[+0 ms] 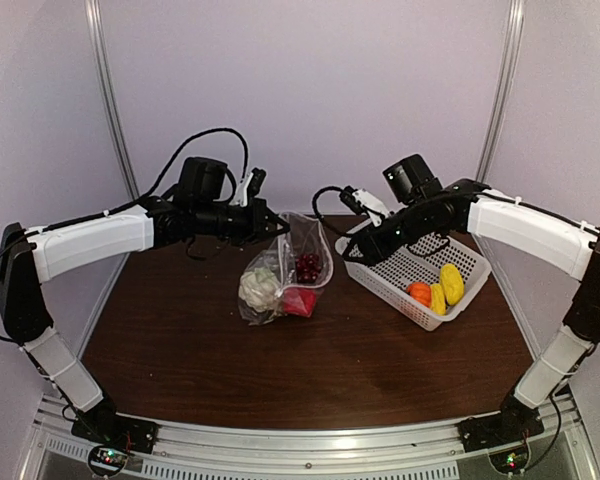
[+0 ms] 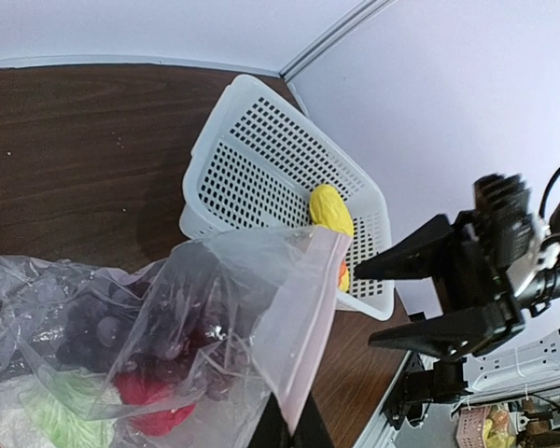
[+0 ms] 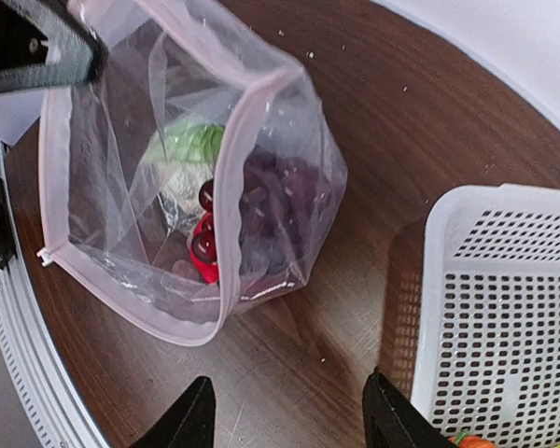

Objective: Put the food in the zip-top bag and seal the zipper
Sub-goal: Place the fake fruit in the zipper food storage bag, then adjust the zipper food storage bag at the center of the board.

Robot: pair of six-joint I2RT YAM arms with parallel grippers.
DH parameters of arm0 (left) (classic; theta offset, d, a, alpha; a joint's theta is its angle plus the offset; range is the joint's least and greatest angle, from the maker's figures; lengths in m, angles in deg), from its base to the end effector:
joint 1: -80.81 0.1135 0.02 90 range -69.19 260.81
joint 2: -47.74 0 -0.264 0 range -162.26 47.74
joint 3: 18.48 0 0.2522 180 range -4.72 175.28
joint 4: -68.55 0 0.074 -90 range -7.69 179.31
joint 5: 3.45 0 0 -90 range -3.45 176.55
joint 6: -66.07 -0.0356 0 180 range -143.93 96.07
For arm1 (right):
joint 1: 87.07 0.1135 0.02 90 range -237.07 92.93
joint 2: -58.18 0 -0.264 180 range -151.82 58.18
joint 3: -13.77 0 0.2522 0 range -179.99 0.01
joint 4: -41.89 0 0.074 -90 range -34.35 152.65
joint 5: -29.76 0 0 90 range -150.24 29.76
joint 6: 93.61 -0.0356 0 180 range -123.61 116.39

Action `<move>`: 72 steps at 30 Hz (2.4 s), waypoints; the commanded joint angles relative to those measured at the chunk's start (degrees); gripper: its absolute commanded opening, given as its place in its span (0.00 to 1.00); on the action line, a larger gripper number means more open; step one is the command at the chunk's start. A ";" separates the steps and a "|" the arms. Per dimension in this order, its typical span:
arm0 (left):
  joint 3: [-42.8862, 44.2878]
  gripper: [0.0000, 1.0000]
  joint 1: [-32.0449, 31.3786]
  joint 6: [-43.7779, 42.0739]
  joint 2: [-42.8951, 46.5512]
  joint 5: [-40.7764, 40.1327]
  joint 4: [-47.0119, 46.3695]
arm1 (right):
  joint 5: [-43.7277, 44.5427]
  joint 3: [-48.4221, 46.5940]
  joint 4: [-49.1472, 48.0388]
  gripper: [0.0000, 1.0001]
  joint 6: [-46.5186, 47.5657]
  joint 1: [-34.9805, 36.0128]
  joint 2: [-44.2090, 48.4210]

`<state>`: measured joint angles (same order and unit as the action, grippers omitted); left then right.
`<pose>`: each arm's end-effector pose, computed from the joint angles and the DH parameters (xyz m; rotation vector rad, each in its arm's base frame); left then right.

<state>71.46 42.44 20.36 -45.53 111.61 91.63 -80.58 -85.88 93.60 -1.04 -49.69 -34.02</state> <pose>0.2901 -0.2489 0.3152 0.1927 2.2552 -1.2922 0.2763 0.2266 0.3351 -0.9856 2.1826 0.7100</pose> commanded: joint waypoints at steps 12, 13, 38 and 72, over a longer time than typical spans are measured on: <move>0.60 0.00 -0.21 1.47 0.46 -0.07 -3.61 | -9.89 -0.01 -6.46 0.46 -8.14 1.99 -7.63; 0.49 0.00 -0.23 1.56 0.60 -0.05 -3.62 | -9.59 -0.22 -6.74 0.44 -8.63 2.07 -8.07; 11.10 0.00 0.61 -16.26 11.67 -19.60 18.73 | -8.89 -34.31 9.40 0.00 -1.94 0.72 -17.78; 10.17 0.00 0.84 -10.85 0.59 -2.87 11.60 | -0.06 -6.23 16.60 0.65 11.96 -17.84 -0.10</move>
<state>80.86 42.90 9.04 -44.57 106.98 106.71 -83.53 -99.21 106.57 7.35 -64.13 -35.24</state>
